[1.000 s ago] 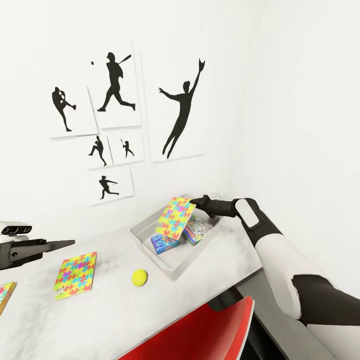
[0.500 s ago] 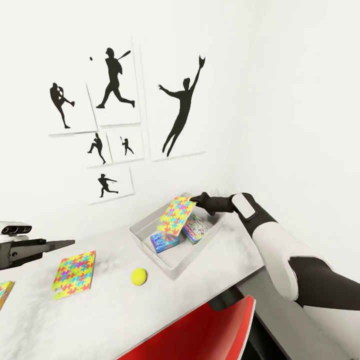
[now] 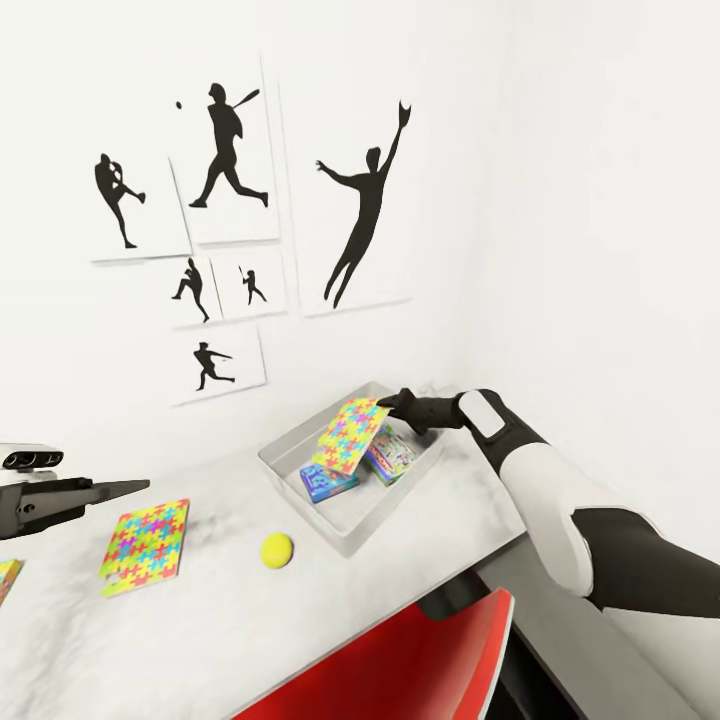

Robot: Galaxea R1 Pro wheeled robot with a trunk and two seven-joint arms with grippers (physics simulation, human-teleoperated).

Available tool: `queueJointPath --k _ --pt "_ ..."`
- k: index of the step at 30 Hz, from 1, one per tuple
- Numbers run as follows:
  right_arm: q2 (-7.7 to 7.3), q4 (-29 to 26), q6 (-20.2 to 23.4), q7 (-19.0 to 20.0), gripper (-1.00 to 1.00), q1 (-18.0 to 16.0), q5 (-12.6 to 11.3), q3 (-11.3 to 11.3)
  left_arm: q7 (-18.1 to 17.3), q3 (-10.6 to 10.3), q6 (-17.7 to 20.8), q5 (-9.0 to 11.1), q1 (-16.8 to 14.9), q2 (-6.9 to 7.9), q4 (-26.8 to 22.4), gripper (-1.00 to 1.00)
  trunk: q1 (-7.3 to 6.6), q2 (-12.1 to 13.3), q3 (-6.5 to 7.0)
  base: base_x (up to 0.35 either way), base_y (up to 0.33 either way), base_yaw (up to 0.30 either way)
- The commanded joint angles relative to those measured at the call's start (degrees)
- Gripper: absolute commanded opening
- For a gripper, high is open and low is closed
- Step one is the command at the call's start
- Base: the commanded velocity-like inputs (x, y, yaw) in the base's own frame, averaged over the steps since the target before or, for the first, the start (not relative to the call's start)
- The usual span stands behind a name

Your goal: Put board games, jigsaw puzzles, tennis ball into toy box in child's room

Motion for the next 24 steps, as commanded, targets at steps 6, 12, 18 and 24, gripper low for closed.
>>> queueJointPath --k 6,12,18,24 --pt "1.10 0.1 0.9 0.2 -1.00 -0.1 0.4 0.0 -0.2 0.0 0.6 0.0 0.0 0.03 0.0 1.00 0.89 -1.7 -0.80 0.000 0.000 0.000" --pt "2.16 0.1 2.2 -0.6 -1.00 -0.1 0.4 -0.1 -0.2 0.0 0.6 0.0 0.0 0.03 0.0 1.00 0.89 -1.7 -0.80 0.000 0.000 0.000" --pt "2.53 0.1 3.2 -2.0 -1.00 -0.1 0.3 -0.1 -0.2 0.0 0.6 0.0 0.0 0.03 0.0 1.00 2.21 -4.1 -1.87 0.000 0.000 0.000" --pt "2.51 0.1 3.4 -2.2 -1.00 -0.1 0.3 -0.1 -0.2 0.0 0.6 0.0 0.0 0.03 0.0 1.00 2.87 -5.3 -2.41 0.000 0.000 0.000"
